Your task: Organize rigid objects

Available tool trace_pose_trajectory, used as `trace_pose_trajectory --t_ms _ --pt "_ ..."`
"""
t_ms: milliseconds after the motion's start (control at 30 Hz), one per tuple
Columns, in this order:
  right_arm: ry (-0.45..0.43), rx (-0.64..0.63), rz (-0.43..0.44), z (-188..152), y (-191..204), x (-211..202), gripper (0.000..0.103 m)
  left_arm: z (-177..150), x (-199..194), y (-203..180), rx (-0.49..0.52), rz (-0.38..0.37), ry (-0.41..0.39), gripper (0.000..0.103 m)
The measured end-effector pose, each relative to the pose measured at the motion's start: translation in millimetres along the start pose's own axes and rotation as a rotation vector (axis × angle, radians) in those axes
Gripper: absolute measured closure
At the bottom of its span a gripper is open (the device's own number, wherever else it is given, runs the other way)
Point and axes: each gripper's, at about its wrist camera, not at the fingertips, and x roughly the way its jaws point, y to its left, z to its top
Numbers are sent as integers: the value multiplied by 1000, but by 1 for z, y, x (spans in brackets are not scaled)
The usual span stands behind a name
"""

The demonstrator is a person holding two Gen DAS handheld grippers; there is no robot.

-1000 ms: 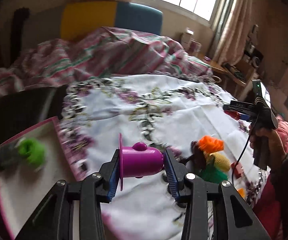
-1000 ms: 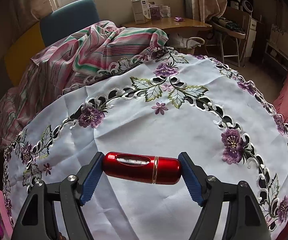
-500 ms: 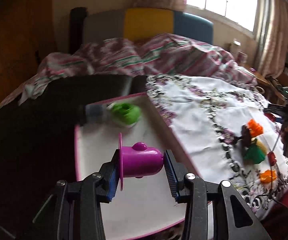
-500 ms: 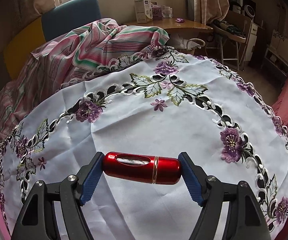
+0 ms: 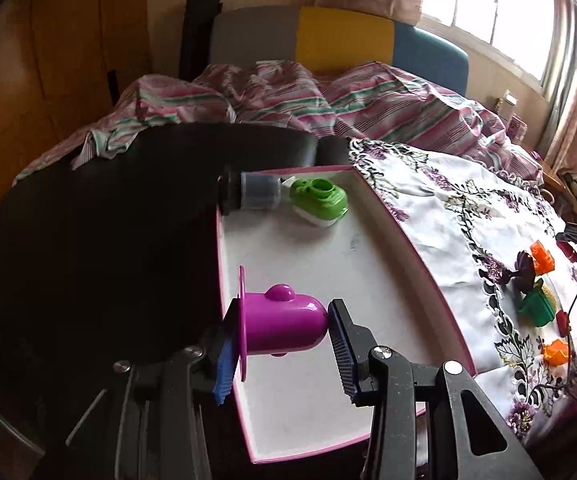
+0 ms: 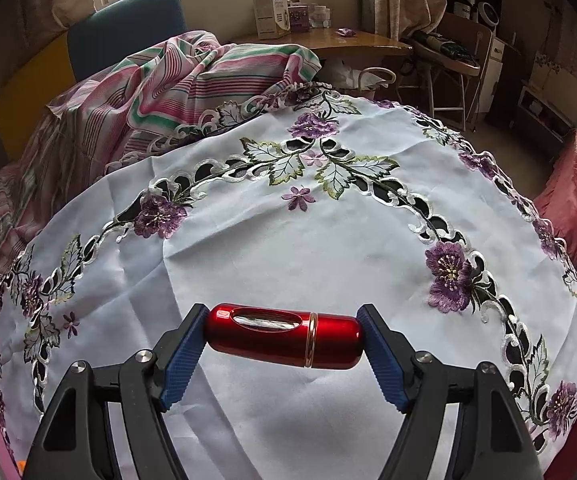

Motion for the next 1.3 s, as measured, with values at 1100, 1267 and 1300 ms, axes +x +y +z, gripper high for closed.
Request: trace_pose_trajectory --t_ms 1100,1267,1300 --pt "54 -566 587 -149 227 -80 27 62 87 28 -79 -116 87 60" --pt "57 -552 594 -145 225 -81 27 73 115 22 -32 -51 94 59" --pt "55 -555 594 -145 225 -82 27 74 120 21 -20 -32 98 59"
